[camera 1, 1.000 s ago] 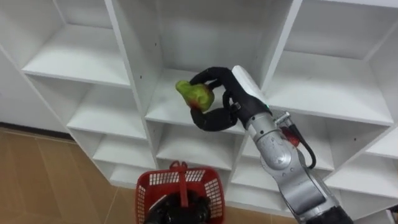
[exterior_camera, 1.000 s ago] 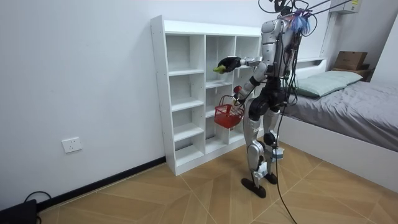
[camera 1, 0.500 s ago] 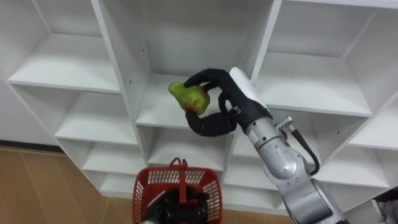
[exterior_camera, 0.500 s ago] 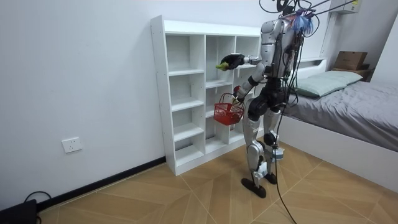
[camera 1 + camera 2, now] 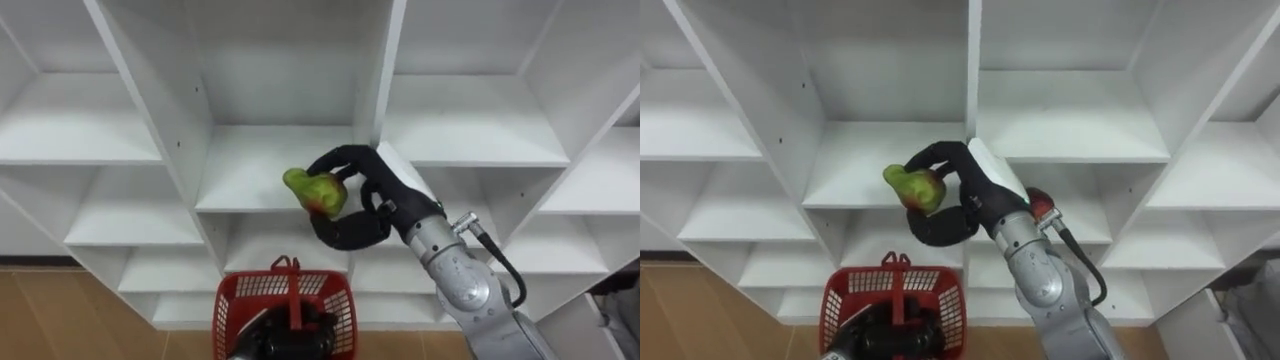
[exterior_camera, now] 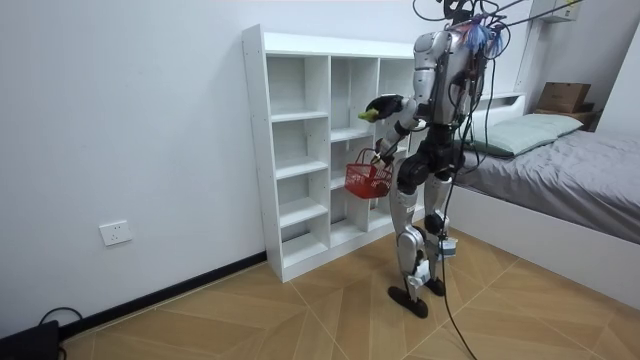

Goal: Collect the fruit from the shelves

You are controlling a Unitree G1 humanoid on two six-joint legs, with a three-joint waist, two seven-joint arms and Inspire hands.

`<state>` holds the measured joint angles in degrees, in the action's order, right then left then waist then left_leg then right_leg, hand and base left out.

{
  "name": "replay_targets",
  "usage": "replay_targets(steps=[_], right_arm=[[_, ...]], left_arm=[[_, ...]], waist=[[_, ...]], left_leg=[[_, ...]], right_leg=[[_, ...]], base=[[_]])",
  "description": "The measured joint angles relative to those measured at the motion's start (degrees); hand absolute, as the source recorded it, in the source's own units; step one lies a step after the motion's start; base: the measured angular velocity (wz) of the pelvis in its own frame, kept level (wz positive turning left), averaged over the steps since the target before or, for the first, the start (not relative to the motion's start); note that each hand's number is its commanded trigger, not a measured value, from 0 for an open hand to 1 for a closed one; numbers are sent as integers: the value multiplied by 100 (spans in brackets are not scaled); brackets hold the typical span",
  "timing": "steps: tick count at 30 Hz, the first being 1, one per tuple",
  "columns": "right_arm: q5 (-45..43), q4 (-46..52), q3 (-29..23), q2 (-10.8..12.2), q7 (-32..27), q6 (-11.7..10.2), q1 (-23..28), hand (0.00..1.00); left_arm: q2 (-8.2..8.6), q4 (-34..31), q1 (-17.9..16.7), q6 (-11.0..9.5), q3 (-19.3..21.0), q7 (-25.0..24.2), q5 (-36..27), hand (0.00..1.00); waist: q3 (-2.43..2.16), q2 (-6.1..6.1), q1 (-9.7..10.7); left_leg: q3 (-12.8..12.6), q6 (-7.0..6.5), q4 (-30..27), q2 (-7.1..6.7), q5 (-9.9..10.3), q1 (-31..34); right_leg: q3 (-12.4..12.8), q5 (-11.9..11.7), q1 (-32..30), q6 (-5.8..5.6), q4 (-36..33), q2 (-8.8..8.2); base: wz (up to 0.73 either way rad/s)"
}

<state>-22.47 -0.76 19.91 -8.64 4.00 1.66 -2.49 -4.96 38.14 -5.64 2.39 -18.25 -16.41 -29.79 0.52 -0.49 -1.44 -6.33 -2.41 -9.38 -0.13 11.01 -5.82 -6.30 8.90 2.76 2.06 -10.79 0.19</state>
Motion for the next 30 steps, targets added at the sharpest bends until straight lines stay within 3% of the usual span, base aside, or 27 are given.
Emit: replay_targets(steps=[6,11,14,30], right_arm=[[-170,0,-44,-87,113,4,401,100],[-239,-56,-96,-125,239,6,676,100],[-234,-140,-94,-141,245,6,800,100],[-255,-850,-75,-136,248,37,993,100]], left_arm=[[-78,-167,4,-6,9,2,1,100],[-134,-149,7,-34,3,2,11,100],[-127,-162,8,-35,1,4,5,100],[-151,-222,57,-36,14,2,-215,100]], waist=[[-8,-24,-10],[39,-104,-2],[43,-95,-13],[-2,-13,-64]], left_leg=[[-121,0,0,2,0,9],[-157,-1,6,7,1,26],[-154,-2,23,25,36,5],[-245,4,19,36,41,12]], right_leg=[[145,-1,-91,-3,-25,5],[164,0,-173,-4,-91,4],[164,-1,-180,-2,-94,32],[238,-7,-177,7,-104,51]], base=[[-13],[-6],[0],[-2]])
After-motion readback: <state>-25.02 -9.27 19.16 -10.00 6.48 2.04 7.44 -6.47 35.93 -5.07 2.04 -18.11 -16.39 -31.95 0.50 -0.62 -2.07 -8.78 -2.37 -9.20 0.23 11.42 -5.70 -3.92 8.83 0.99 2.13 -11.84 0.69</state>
